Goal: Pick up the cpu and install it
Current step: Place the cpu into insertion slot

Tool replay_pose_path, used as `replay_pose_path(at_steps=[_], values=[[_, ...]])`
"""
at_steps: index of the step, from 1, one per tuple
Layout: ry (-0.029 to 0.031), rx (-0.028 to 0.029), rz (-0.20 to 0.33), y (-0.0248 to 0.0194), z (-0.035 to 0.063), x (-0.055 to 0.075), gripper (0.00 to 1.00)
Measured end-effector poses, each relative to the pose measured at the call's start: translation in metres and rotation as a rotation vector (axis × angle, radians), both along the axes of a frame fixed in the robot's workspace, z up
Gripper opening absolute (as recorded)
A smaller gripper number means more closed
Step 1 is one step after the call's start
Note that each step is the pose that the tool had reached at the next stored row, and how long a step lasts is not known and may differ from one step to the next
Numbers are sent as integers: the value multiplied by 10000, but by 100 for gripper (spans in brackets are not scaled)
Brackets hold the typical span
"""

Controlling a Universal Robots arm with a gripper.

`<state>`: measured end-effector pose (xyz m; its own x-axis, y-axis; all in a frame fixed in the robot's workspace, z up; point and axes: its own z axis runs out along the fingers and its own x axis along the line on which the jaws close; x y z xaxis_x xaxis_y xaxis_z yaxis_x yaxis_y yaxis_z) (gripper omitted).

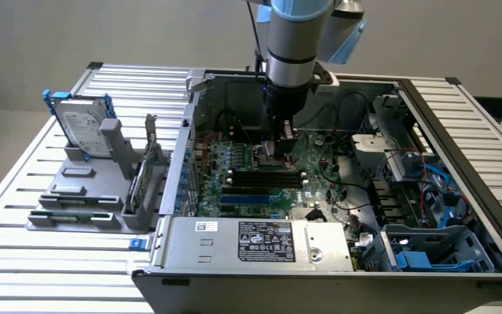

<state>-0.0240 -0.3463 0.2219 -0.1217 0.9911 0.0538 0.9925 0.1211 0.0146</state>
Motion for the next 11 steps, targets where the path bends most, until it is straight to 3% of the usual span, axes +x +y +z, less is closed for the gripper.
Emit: replay_pose_path(at_steps=[7,11], values=[[130,-1,-974,0,-24,0,54],[147,3,-1434,2,-47,-6,54]])
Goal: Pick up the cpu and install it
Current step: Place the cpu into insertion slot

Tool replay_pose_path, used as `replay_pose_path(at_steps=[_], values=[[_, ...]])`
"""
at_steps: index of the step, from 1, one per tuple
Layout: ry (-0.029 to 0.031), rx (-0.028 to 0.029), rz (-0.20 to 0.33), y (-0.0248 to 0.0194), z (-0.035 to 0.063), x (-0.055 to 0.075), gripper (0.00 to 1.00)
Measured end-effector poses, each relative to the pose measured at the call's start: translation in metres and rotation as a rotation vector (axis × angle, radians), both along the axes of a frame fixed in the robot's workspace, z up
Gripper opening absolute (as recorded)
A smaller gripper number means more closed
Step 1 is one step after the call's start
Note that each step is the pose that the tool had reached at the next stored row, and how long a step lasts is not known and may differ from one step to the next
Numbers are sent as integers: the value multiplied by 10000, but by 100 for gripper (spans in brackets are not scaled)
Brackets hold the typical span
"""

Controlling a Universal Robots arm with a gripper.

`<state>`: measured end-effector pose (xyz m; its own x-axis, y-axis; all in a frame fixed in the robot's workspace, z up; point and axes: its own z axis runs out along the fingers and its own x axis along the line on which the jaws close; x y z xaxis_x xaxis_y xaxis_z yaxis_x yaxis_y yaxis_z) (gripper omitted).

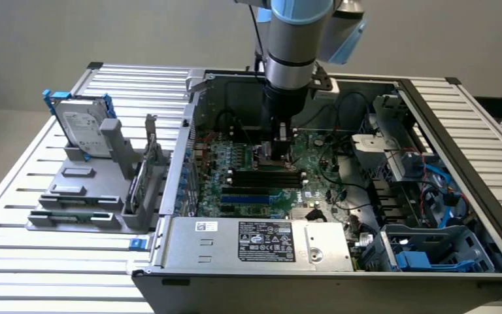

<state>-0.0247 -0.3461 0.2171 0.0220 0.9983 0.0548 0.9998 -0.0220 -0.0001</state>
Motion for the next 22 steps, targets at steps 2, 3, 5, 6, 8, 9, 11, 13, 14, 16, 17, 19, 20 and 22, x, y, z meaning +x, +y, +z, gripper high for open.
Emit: replay_pose_path(at_steps=[2,3,5,6,8,9,11,13,14,16,17,19,20,22], values=[[0,-2,-75,3,-8,-35,54],[0,-1,-99,6,-12,-58,54],[-6,1,-145,11,-22,-104,54],[-5,0,-156,11,-25,-107,54],[-16,0,-164,17,-33,-109,54],[-28,0,-164,20,-37,-109,54],[-80,4,-164,24,-49,-108,54],[-153,2,-163,26,-63,-108,54],[-205,3,-163,27,-71,-109,54],[-282,3,-163,29,-92,-110,54],[-299,3,-163,29,-100,-111,54],[-300,2,-163,29,-103,-113,54],[-300,1,-162,29,-103,-113,54],[-336,5,-165,30,-111,-116,54]])
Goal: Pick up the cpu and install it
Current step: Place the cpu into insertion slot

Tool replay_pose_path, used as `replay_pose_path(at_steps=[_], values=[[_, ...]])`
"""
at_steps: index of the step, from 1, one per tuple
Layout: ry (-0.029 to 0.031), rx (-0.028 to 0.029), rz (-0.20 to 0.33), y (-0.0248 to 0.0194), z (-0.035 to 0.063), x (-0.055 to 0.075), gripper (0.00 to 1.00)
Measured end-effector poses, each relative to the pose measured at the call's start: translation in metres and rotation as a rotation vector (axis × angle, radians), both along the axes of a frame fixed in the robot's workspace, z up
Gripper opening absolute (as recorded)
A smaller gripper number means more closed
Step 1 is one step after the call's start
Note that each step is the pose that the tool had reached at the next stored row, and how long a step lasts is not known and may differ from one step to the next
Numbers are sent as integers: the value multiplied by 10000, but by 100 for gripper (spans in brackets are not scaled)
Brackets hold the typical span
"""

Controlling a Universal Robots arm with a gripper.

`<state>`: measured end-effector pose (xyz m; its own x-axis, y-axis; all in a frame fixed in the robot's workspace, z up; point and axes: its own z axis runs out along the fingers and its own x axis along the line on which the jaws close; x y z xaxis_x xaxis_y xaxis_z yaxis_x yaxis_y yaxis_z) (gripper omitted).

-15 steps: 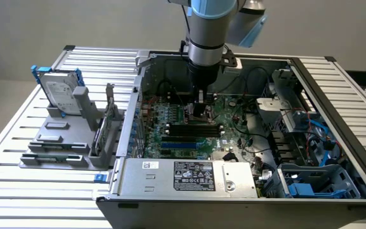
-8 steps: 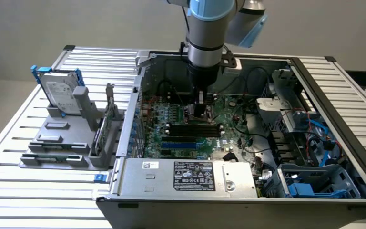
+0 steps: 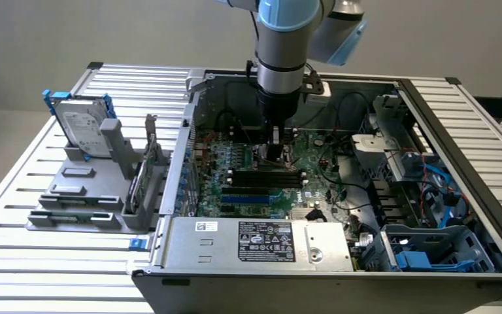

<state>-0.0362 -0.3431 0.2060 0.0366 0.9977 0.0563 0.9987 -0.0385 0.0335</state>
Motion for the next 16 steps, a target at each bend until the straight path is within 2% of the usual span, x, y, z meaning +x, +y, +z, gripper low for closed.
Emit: replay_pose_path(at_steps=[4,16], values=[[-87,-3,2,0,-21,-2,54],[-130,-12,41,0,-61,-13,54]])
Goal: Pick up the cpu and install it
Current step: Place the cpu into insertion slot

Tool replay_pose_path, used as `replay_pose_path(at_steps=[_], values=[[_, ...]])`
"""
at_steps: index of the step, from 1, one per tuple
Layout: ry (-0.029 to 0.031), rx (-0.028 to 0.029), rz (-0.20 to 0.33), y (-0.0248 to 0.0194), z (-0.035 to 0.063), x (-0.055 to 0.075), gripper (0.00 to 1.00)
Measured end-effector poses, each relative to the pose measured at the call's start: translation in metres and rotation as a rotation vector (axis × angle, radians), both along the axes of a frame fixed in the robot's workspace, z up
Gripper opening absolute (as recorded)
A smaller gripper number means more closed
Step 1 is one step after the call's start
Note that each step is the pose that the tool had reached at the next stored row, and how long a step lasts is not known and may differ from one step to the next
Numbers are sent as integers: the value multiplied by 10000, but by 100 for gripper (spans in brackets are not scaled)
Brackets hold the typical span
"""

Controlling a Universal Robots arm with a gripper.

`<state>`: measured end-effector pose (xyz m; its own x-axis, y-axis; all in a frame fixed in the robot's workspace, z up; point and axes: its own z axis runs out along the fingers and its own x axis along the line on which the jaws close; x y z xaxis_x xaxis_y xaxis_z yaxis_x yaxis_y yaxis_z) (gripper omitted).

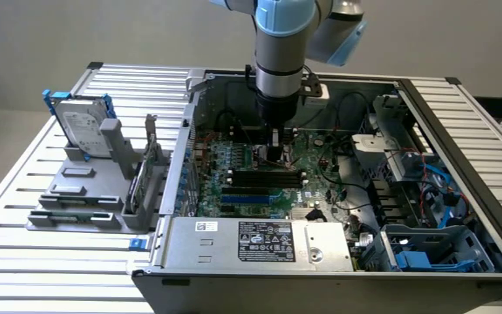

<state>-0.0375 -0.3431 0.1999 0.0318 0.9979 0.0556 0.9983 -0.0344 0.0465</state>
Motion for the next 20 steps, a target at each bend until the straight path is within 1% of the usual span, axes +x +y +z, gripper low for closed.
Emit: replay_pose_path(at_steps=[4,12,17,20], values=[[-1,-18,26,1,-3,0,54],[-11,-89,74,0,-6,0,54],[-47,-102,97,1,-15,0,54],[-71,-121,116,0,-21,0,54]])
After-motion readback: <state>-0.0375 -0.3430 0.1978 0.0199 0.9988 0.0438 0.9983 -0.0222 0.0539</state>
